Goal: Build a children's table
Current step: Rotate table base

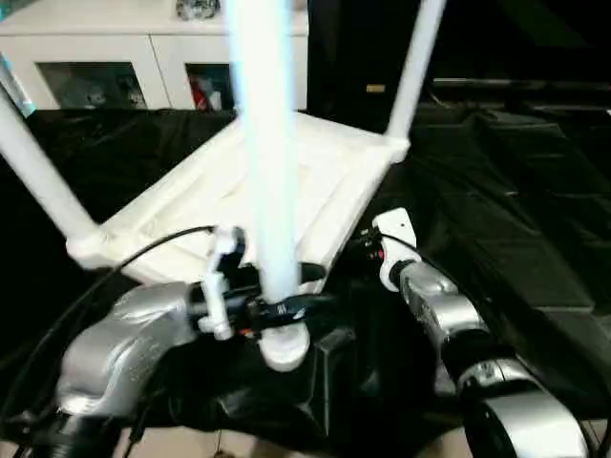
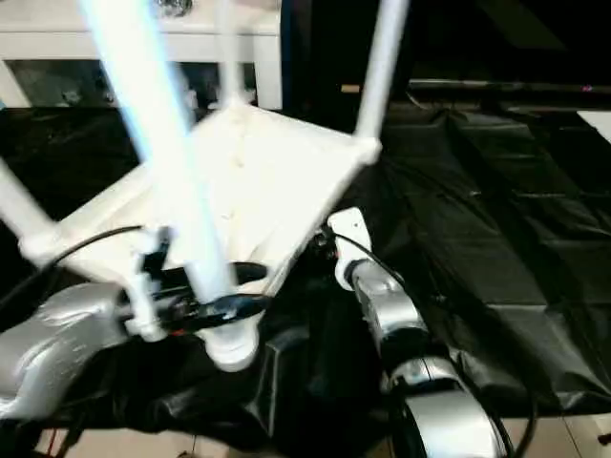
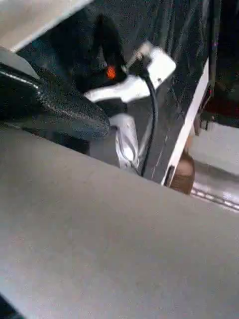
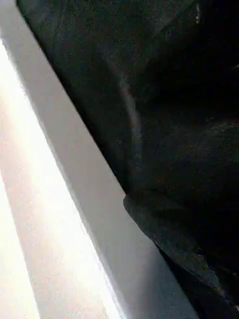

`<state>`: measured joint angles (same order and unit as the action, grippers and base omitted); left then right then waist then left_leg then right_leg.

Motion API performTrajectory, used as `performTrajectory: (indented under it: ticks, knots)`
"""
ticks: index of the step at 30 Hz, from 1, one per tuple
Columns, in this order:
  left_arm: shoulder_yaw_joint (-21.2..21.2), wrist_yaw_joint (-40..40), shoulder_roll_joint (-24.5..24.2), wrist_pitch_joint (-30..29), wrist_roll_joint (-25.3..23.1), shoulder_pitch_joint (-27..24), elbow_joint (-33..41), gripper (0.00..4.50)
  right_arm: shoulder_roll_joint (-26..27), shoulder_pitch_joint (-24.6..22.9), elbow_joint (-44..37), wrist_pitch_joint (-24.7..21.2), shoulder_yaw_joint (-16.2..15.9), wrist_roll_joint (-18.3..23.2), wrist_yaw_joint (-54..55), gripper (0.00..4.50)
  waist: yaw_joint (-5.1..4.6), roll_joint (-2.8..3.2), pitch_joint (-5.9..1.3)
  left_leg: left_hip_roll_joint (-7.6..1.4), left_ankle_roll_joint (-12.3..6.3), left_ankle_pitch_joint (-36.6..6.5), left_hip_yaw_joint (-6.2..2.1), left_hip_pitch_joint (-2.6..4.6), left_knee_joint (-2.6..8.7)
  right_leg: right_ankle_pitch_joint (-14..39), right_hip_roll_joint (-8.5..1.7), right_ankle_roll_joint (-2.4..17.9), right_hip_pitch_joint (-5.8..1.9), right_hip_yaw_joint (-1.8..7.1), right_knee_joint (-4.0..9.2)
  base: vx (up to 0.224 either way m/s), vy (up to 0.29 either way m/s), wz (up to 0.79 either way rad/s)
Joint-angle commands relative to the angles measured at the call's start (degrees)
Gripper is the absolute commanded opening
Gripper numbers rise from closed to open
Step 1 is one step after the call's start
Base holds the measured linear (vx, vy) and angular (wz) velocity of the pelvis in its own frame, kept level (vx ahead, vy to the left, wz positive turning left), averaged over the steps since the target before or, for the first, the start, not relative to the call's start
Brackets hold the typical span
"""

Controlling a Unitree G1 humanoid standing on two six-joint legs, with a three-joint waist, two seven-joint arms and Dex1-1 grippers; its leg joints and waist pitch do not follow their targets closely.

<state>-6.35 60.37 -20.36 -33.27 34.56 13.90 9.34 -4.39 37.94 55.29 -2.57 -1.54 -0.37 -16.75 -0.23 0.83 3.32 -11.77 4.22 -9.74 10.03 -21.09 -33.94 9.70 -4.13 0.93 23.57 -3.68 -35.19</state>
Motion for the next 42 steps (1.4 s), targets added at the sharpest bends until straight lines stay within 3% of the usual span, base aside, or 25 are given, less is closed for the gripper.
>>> performTrajectory:
  ticks: [1, 5, 8, 11, 14, 16, 17, 19, 21, 27, 30, 36, 38, 42]
  knots:
    - [-2.37, 0.55, 1.99, 1.30, 0.06, 2.70, 0.42, 2.84, 2.60, 1.60, -0.02, 0.99, -1.51, 0.61, -3.36, 3.49, 0.67, 0.24, -3.88, -0.55, -0.09, -15.64, 0.00, 0.33, 3.78, 14.07, -2.77, 12.01, -3.11, 2.35, 4.17, 0.000, 0.000, 0.00]
    - [-4.86, 0.28, 5.50, 3.04, -1.37, 6.23, -2.63, 2.84, 3.11, 0.92, -0.80, 1.04, -2.69, 0.89, -8.93, 3.49, 0.67, 0.08, -4.10, -0.59, -1.00, -13.34, 0.01, 0.02, 3.58, 10.43, -2.86, 13.07, -3.54, 2.34, 3.84, 0.000, 0.000, 0.00]
    - [-6.68, -0.07, 8.55, 4.72, -2.53, 9.01, -5.34, 2.84, 2.93, 0.86, -0.61, 1.58, -3.14, 0.69, -10.44, 3.49, 0.67, 0.37, -4.11, -0.63, -1.42, -13.25, 0.06, 0.10, 3.47, 10.35, -2.93, 13.93, -3.57, 2.31, 3.91, 0.000, 0.000, 0.00]
    - [-7.17, -0.44, 9.60, 6.12, -3.71, 9.90, -6.85, 2.84, 2.63, 1.13, 0.09, 1.98, -2.77, 0.53, -9.59, 3.49, 0.71, 0.27, -4.13, -0.67, -1.40, -13.75, 0.06, 0.17, 3.46, 10.98, -2.92, 14.11, -3.58, 2.25, 4.12, 0.000, 0.000, 0.00]
    - [-7.57, -1.63, 11.08, 8.51, -6.12, 11.09, -9.48, 2.84, 2.05, 1.25, 0.59, 2.00, -1.88, 0.66, -9.90, 3.49, 0.67, 0.39, -4.09, -0.68, -1.58, -14.59, 0.04, 0.21, 3.46, 11.47, -2.87, 14.08, -3.62, 2.22, 4.22, 0.000, 0.000, 0.00]
    - [-8.37, -6.80, 11.76, 12.52, -12.03, 12.54, -13.76, 2.84, 0.91, 1.33, 1.31, 2.60, -1.13, -0.45, -6.88, 3.49, 0.74, 0.38, -4.04, -0.76, -1.65, -14.94, 0.03, 0.30, 3.48, 11.99, -2.83, 13.84, -3.50, 2.19, 4.38, 0.000, 0.000, 0.00]
    - [-8.41, -7.20, 11.73, 12.85, -12.51, 12.68, -14.15, 2.84, 0.80, 1.39, 1.45, 2.63, -1.01, -0.54, -6.41, 3.49, 0.82, 0.45, -4.00, -0.77, -1.36, -15.60, -0.01, 0.45, 3.54, 13.28, -2.77, 13.31, -3.46, 2.14, 4.51, 0.000, 0.000, 0.00]
    - [-8.80, -8.80, 10.94, 14.19, -15.12, 13.55, -16.32, 2.84, 0.05, 1.69, 2.14, 2.89, 0.22, -0.48, -3.88, 3.49, 0.94, 0.42, -3.92, -0.73, -1.06, -16.03, -0.09, 0.36, 3.62, 14.38, -2.84, 12.82, -3.51, 2.12, 4.52, 0.000, 0.000, 0.00]
    - [-9.08, -9.05, 8.58, 15.73, -17.75, 13.95, -18.39, 2.84, -1.52, 1.81, 2.38, 2.96, 2.51, 0.71, -1.42, 3.49, 1.07, 0.44, -3.99, -0.69, -0.58, -17.01, -0.13, 0.71, 3.62, 16.35, -2.84, 11.97, -3.25, 2.12, 4.73, 0.000, 0.000, 0.00]
    - [-9.30, -9.67, 3.49, 17.13, -22.11, 11.96, -20.08, 2.84, -4.16, 0.15, 0.04, 2.71, 3.95, 1.34, -1.46, 3.49, 1.18, 0.51, -4.15, -0.59, -0.52, -15.52, -0.19, 0.25, 3.59, 13.77, -2.81, 12.12, -3.54, 2.02, 4.26, 0.000, 0.000, 0.00]
    - [-10.35, -9.50, 0.76, 17.06, -24.41, 11.03, -21.72, 2.84, -5.76, -1.01, -1.24, 2.62, 4.21, 1.52, -1.85, 3.49, 1.13, 0.60, -4.20, -0.57, -0.74, -15.50, -0.12, 0.36, 3.49, 13.36, -2.80, 12.49, -3.39, 2.03, 4.29, 0.000, 0.000, 0.00]
    - [-12.62, -7.20, -1.05, 12.64, -24.18, 8.80, -18.24, 2.40, -9.14, -4.12, -6.19, -0.65, 3.14, 0.54, -4.99, 3.49, 2.14, 0.50, -4.14, -0.86, -0.95, -15.26, 0.05, 0.72, 3.58, 12.85, -2.85, 13.18, -3.15, 2.14, 4.24, 0.000, 0.000, 0.00]
    - [-14.03, -6.47, -1.73, 9.66, -24.49, 8.30, -16.21, 2.20, -11.49, -6.58, -11.09, -4.19, 2.12, 0.35, -8.29, 3.49, 2.59, 0.35, -3.93, -0.87, -0.87, -16.11, 0.17, 0.86, 3.66, 14.58, -2.79, 12.46, -3.02, 2.23, 4.51, 0.000, 0.000, 0.00]
    - [-14.80, -6.17, -2.33, 7.36, -24.25, 7.99, -14.30, 1.98, -14.43, -9.80, -17.73, -6.89, 0.59, 0.40, -12.98, 3.49, 3.08, 0.19, -3.86, -0.72, -0.70, -16.03, 0.06, 0.66, 3.72, 16.44, -2.74, 10.77, -3.32, 2.16, 4.78, 0.000, 0.000, 0.00]
